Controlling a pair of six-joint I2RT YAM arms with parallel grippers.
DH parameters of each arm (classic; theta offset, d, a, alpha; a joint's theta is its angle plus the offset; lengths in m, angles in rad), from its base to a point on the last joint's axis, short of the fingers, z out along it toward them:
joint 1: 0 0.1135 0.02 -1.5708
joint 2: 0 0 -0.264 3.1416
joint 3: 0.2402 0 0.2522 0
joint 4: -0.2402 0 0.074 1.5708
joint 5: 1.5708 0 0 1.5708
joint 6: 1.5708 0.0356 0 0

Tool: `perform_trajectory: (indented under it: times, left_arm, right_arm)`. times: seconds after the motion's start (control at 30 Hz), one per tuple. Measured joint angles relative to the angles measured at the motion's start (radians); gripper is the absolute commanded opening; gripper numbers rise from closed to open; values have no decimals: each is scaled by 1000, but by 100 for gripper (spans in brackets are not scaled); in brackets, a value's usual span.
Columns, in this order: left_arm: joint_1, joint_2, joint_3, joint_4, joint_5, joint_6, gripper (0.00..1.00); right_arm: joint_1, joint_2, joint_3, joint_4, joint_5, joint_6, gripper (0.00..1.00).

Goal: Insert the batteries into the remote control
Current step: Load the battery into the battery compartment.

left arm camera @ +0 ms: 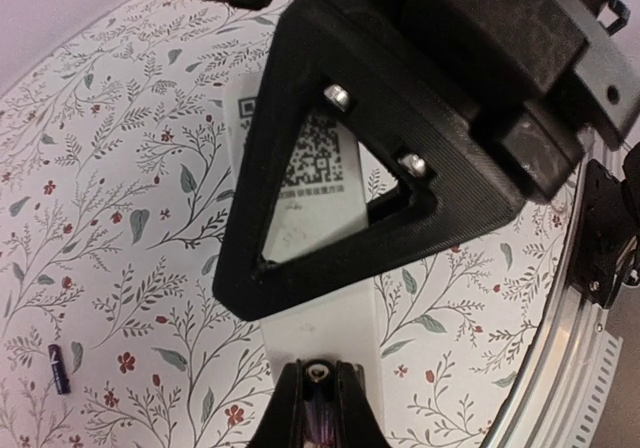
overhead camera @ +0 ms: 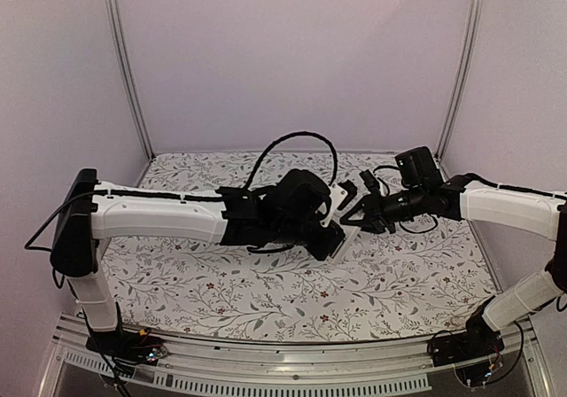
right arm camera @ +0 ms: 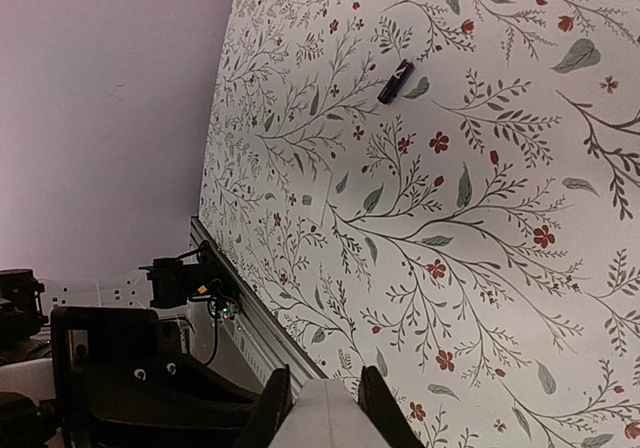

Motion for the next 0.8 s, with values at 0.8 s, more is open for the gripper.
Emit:
perform_trajectory:
  times: [0.8]
  left_arm:
    - [-1,34,53,-61,-1,-8,2]
  right_arm:
    - [2,0,2,-23,25,-24,0]
